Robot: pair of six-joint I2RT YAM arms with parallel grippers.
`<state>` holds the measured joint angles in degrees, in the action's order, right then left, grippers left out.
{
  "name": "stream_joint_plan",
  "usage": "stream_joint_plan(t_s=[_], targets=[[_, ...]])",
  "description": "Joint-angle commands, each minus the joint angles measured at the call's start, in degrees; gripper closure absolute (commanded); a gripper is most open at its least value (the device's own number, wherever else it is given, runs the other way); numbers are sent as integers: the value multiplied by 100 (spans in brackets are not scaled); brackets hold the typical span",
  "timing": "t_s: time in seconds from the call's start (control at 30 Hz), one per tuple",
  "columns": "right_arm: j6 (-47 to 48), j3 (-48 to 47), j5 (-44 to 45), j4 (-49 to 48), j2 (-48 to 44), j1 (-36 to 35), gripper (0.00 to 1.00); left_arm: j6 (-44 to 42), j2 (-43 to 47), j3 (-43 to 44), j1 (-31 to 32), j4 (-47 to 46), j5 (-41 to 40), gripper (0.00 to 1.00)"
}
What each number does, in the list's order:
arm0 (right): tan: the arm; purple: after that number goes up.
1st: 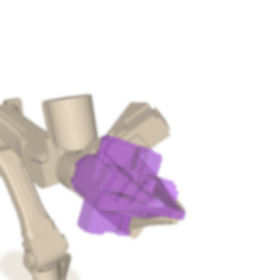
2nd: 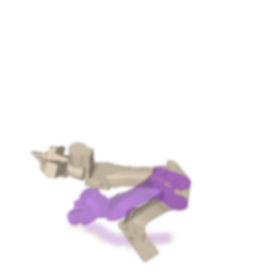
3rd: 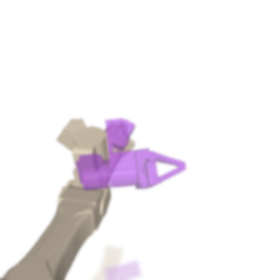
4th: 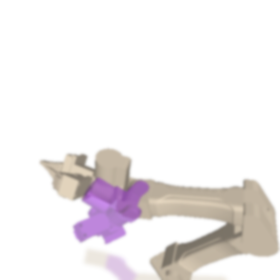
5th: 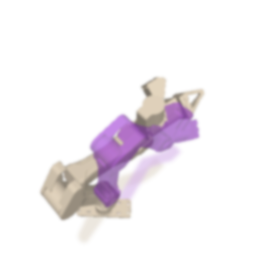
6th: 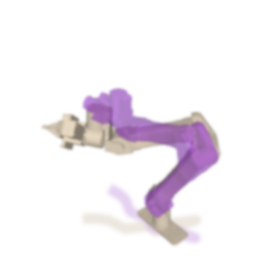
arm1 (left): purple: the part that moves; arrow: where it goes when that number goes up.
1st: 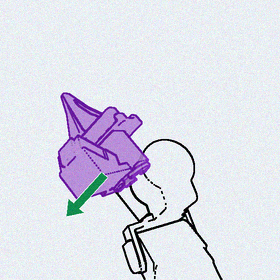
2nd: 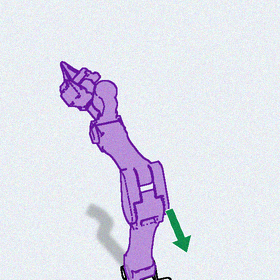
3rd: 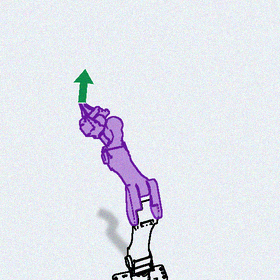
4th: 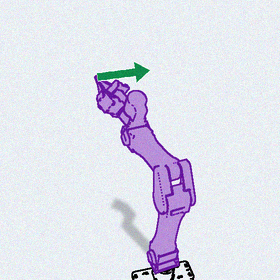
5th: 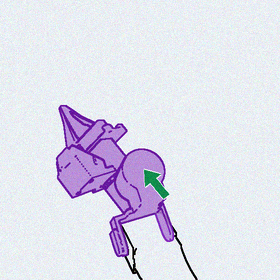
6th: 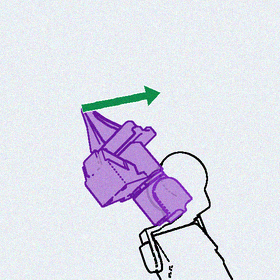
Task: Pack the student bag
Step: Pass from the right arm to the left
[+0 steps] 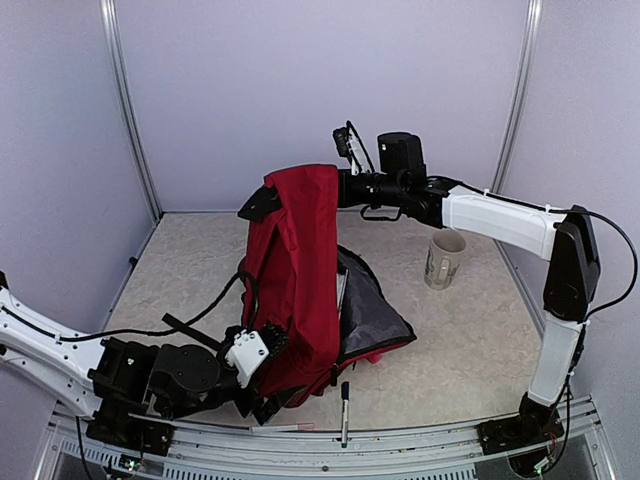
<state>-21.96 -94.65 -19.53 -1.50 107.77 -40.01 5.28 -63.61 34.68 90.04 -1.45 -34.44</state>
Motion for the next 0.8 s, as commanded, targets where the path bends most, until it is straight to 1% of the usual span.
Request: stream_joint_plan(t_s=[0.0,0.07,0.13,0.17,0.2,0.23,0.33,0.37,0.4,0.43,0.57,0.67,0.77], targets=[[42,-51,-11,-85,-243,-42,100,-108,-525,262,-120,181,-781,1],[42,-49,-26,-70,-254,-42,100,-4,-838,470,-227,332,-1013,1],[50,-32,-20,-47,-279,-42,100,1,-1061,578,-306,366,-1041,3],[54,-23,-21,-40,-289,-42,100,-43,-1124,591,-319,320,-982,5],[62,-19,-22,-31,-299,-42,100,-90,-1154,597,-320,253,-909,11],[79,-18,-32,-11,-306,-42,100,-111,-1153,608,-320,173,-818,21],[160,-20,-122,63,-315,-42,100,-66,-1020,681,-320,71,-483,76],[203,-12,-155,94,-328,-42,100,-45,-949,689,-327,44,-394,91],[261,-2,-178,143,-345,-42,100,-34,-850,685,-333,18,-347,100],[331,7,-190,228,-384,-42,97,-5,-706,675,-356,19,-336,100],[705,131,-89,769,-662,-42,69,365,-160,756,-690,328,-291,100],[1086,349,-45,1281,-1060,-42,57,614,272,935,-1047,609,-149,100],[1625,597,-135,1797,-1550,-63,50,667,624,1064,-1312,705,123,100]])
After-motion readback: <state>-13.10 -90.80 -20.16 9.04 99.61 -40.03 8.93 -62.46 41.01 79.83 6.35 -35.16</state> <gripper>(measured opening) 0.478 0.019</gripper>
